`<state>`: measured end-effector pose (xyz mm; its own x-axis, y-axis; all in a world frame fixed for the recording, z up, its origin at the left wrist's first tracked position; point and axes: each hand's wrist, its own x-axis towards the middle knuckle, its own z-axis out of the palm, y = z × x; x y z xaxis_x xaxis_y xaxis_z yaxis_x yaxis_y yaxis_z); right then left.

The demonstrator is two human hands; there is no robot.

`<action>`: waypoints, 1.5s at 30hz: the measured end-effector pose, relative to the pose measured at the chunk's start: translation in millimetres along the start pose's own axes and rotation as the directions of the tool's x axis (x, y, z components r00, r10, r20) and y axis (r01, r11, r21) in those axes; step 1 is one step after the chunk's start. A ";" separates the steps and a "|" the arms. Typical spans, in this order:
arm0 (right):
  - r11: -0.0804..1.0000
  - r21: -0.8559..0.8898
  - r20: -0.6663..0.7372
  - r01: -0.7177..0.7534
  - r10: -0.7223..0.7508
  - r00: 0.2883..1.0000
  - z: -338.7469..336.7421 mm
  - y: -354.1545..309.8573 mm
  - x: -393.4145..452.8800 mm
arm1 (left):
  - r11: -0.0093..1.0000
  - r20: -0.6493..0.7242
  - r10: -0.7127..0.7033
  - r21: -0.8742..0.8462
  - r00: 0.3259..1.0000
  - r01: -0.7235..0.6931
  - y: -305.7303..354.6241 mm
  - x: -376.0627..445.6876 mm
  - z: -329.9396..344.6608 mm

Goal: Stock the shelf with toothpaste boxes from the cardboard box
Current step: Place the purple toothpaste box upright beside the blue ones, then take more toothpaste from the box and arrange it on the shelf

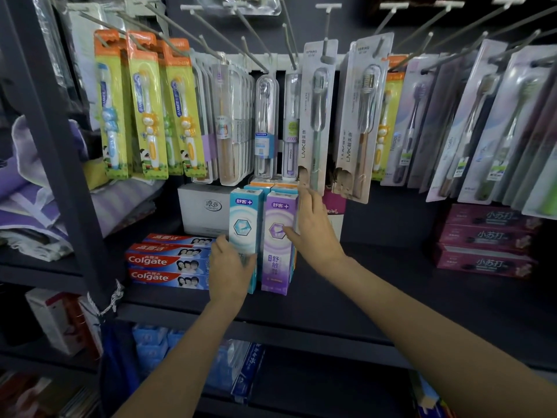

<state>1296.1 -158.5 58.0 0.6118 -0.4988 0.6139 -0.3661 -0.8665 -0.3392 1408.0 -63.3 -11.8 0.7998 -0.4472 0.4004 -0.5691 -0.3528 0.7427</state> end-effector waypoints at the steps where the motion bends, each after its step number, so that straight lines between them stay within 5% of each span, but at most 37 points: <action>1: 0.999 0.030 -0.008 -0.020 0.020 1.000 1.9 2.1 -4.9 | 1.000 -0.002 -0.002 0.002 1.000 0.002 0.0 0.0 -0.5; 8: 0.995 0.070 -0.004 -0.064 0.065 0.998 11.4 16.0 -26.7 | 0.998 -0.080 0.066 0.031 0.995 -0.064 4.1 -6.7 -8.0; 13: 0.999 0.048 0.018 -0.008 0.007 1.000 10.1 20.8 -47.5 | 0.916 -0.167 0.383 -0.057 0.909 -0.397 10.0 -45.1 -7.1; 17: 0.994 0.024 0.083 0.106 -0.107 0.991 11.1 24.9 -106.8 | 0.769 0.106 0.639 -0.073 0.762 -0.635 -5.6 -118.6 17.0; 21: 0.996 -0.007 0.263 0.087 -0.082 0.961 24.5 56.8 -204.4 | 0.809 0.396 0.573 -0.133 0.718 -0.572 -45.0 -196.7 54.2; 23: 0.998 -0.025 0.346 -0.053 0.058 0.936 33.1 77.7 -262.1 | 0.805 0.588 0.521 -0.096 0.619 -0.586 -70.8 -231.3 70.9; 25: 0.980 -0.071 0.485 -0.185 0.196 0.852 47.1 97.8 -321.1 | 0.797 0.776 0.405 -0.041 0.483 -0.603 -98.3 -261.5 88.3; 29: 0.917 -0.239 0.816 -0.318 0.367 0.446 99.1 123.6 -427.1 | 0.792 0.957 0.130 0.058 0.261 -0.608 -153.6 -317.5 127.1; 33: 0.919 -0.275 0.953 -0.282 0.299 0.044 151.8 128.0 -504.1 | 0.799 0.992 -0.090 0.126 0.090 -0.587 -202.6 -360.1 153.5; 35: 0.918 -0.274 0.962 -0.287 0.260 -0.088 174.6 128.3 -533.0 | 0.810 0.990 -0.134 0.139 0.051 -0.570 -222.0 -372.9 162.3; 37: 0.917 -0.293 0.955 -0.272 0.268 -0.123 195.9 129.2 -554.8 | 0.825 0.986 -0.163 0.151 0.028 -0.545 -238.7 -381.8 168.6; 42: 0.942 -0.328 0.944 -0.073 0.325 -0.054 224.7 117.2 -580.2 | 0.853 0.980 -0.192 0.191 0.048 -0.486 -259.7 -396.6 173.4; 45: 0.904 -0.308 0.952 -0.298 0.294 -0.090 226.6 122.2 -572.4 | 0.874 0.974 -0.220 0.218 0.045 -0.433 -262.3 -394.7 174.5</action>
<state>1060.1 17.2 -496.4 0.5042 -0.2260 -0.8335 -0.7287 -0.6293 -0.2702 1208.3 62.2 -458.3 -0.0246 -0.7432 -0.6686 -0.8859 -0.2937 0.3590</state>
